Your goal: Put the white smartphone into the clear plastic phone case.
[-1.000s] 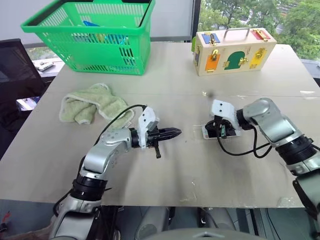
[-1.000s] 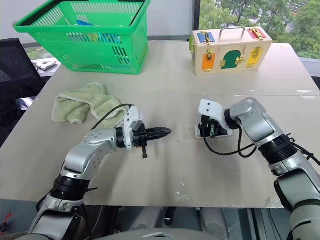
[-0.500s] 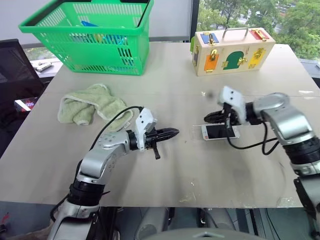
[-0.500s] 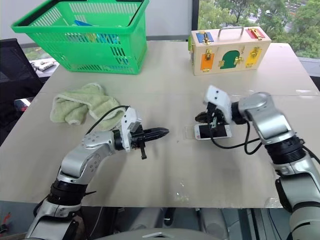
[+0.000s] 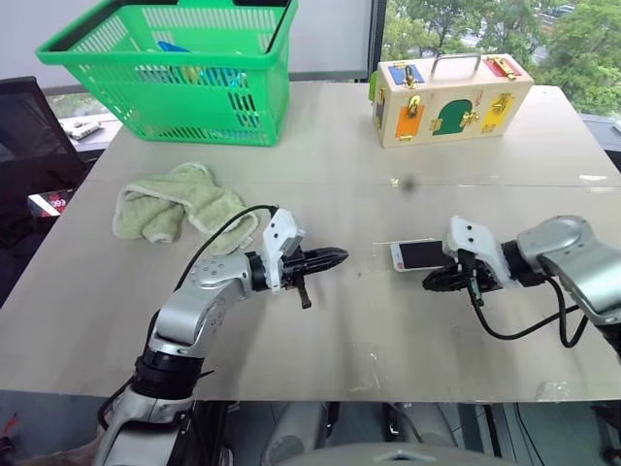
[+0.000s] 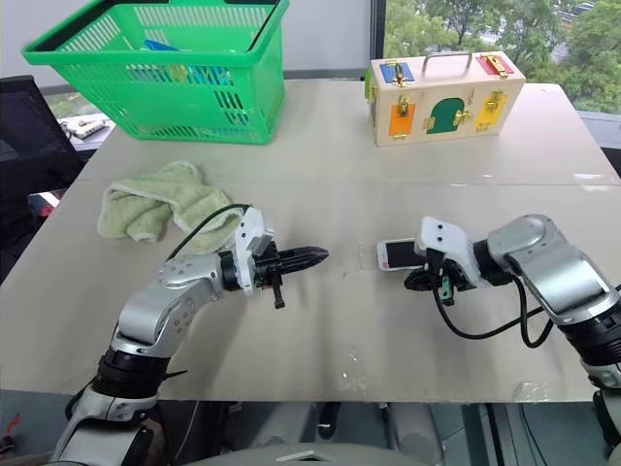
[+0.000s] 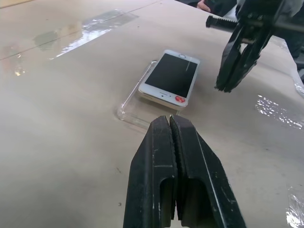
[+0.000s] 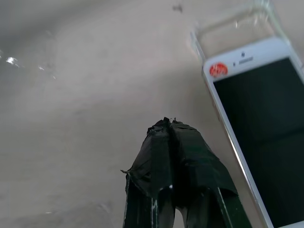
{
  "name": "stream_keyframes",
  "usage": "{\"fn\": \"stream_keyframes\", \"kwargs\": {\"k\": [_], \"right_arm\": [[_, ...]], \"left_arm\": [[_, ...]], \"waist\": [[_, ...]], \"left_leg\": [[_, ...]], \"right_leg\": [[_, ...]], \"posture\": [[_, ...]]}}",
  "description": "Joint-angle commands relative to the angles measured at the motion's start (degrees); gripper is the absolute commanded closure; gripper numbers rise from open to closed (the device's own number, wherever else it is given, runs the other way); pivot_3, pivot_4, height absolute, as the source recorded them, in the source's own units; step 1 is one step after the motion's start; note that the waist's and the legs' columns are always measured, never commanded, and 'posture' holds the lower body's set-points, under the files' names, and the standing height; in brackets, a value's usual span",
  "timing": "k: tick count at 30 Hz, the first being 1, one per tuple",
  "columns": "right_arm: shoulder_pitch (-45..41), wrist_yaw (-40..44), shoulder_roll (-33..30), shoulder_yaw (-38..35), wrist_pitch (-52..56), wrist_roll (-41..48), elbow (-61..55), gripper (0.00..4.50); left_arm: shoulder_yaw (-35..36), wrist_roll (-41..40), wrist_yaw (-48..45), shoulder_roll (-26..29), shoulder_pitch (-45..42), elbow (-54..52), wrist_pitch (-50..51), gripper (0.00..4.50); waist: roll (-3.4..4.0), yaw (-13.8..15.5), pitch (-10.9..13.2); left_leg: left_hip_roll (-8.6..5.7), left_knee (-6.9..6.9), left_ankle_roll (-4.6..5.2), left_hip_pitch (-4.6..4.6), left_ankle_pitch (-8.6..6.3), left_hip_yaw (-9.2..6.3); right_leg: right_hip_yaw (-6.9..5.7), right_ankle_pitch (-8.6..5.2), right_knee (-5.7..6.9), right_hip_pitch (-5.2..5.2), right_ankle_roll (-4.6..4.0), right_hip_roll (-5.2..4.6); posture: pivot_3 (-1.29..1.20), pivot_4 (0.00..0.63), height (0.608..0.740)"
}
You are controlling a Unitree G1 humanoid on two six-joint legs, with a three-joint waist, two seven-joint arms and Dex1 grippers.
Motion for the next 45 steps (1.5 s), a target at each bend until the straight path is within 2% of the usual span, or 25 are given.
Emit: {"fn": "stream_keyframes", "kwargs": {"k": [1,18,23,28,36,45], "right_arm": [[-1.6,-1.3,0.7,0.5,-2.9,-2.4,3.9,4.50],[-3.4,-1.7,3.6,0.7,-4.5,-4.8,7.3,4.50],[-3.3,0.4,3.8,-2.4,-1.3,0.4,3.7,4.50],[-6.0,-2.5,7.2,-4.9,1.0,3.6,3.2,4.50],[-7.9,-7.0,10.8,1.0,-3.2,-2.9,8.5,4.50],[-8.3,-7.8,11.0,8.9,-7.8,-11.9,12.5,4.50]], "left_arm": [[0.6,-0.7,0.1,0.1,-0.5,-1.6,-0.3,4.46],[0.9,-1.1,1.0,0.3,0.5,-2.8,-0.1,4.46],[0.8,-1.1,1.0,0.2,0.4,-2.6,-0.2,4.46],[0.6,-1.2,0.6,0.2,0.3,-2.4,-0.5,4.46],[0.1,-1.3,0.0,0.2,0.8,-3.0,-0.5,4.46],[0.2,-1.1,-0.2,0.2,1.2,-2.9,-0.9,4.46]], "waist": [[0.00,0.1,0.0],[0.00,0.1,0.0],[0.00,0.1,0.0],[0.00,-0.1,0.0],[0.00,0.2,0.0],[0.00,0.0,0.0]], "left_leg": [[0.00,0.01,0.00,0.00,0.00,0.00],[0.00,0.01,-0.01,0.00,0.01,0.00],[0.00,0.01,0.00,-0.01,0.01,0.00],[0.00,0.01,0.00,0.00,0.01,-0.01],[0.00,0.01,-0.03,-0.01,0.05,0.00],[0.00,0.00,-0.09,0.04,0.07,0.00]], "right_leg": [[0.00,0.00,0.00,0.00,0.00,0.00],[0.00,0.00,0.00,0.00,0.00,0.00],[0.01,0.00,0.00,0.00,0.00,0.00],[0.02,0.00,0.01,-0.01,0.00,0.01],[0.01,0.01,0.00,-0.01,0.00,0.01],[0.01,0.01,0.01,0.01,0.00,0.02]], "posture": [[0.00,0.150,0.740],[0.00,0.150,0.740],[0.00,0.150,0.740],[0.00,0.150,0.740],[0.00,0.150,0.740],[0.00,0.150,0.740]]}}
